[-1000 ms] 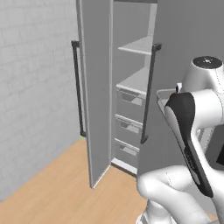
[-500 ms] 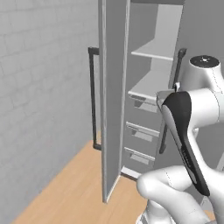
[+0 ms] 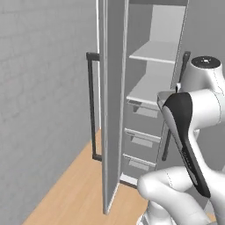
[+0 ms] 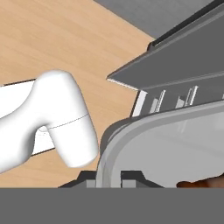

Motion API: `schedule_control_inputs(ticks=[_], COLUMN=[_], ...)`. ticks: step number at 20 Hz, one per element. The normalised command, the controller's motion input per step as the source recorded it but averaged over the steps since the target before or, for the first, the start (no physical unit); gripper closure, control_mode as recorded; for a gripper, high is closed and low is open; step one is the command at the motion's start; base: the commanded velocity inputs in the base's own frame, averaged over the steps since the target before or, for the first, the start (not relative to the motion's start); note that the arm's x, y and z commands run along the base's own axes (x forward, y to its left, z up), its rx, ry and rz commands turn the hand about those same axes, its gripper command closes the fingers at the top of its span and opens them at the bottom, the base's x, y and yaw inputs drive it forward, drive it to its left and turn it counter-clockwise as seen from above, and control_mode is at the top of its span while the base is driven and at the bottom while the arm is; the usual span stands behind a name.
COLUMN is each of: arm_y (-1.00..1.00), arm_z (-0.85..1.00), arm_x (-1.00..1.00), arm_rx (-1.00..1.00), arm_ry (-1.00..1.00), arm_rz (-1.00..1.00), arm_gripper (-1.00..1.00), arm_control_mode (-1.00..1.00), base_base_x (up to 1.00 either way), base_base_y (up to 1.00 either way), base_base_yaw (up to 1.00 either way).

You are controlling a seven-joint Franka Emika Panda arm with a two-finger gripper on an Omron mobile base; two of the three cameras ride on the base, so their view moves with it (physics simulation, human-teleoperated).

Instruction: Take the meat container that has the chicken drumstick and place it on the second highest rack of the freezer. Then take the vegetable container that has the bell pepper and corn and place it on the highest rack of the freezer.

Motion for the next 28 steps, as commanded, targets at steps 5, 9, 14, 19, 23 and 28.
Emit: schedule_control_inputs(ticks=[5, 9, 14, 19, 23, 28], arm_y=[0.0, 0.0, 0.0, 0.0, 0.0, 0.0], arm_z=[0.0, 0.0, 0.0, 0.0, 0.0, 0.0], arm_x=[0.0, 0.0, 0.0, 0.0, 0.0, 0.0], arm_rx=[0.0, 0.0, 0.0, 0.0, 0.0, 0.0], arm_ry=[0.0, 0.0, 0.0, 0.0, 0.0, 0.0], arm_rz=[0.0, 0.0, 0.0, 0.0, 0.0, 0.0], arm_gripper=[1.0, 1.0, 1.0, 1.0, 1.0, 1.0], arm_control_mode=[1.0, 1.0, 1.0, 1.0, 1.0, 1.0], base_base_x=[0.57, 0.57, 0.57, 0.48, 0.44, 0.51], base_base_y=[0.0, 0.32, 0.38, 0.1, 0.01, 0.13], base_base_yaw=[-0.26, -0.29, -0.28, -0.32, -0.32, -0.19])
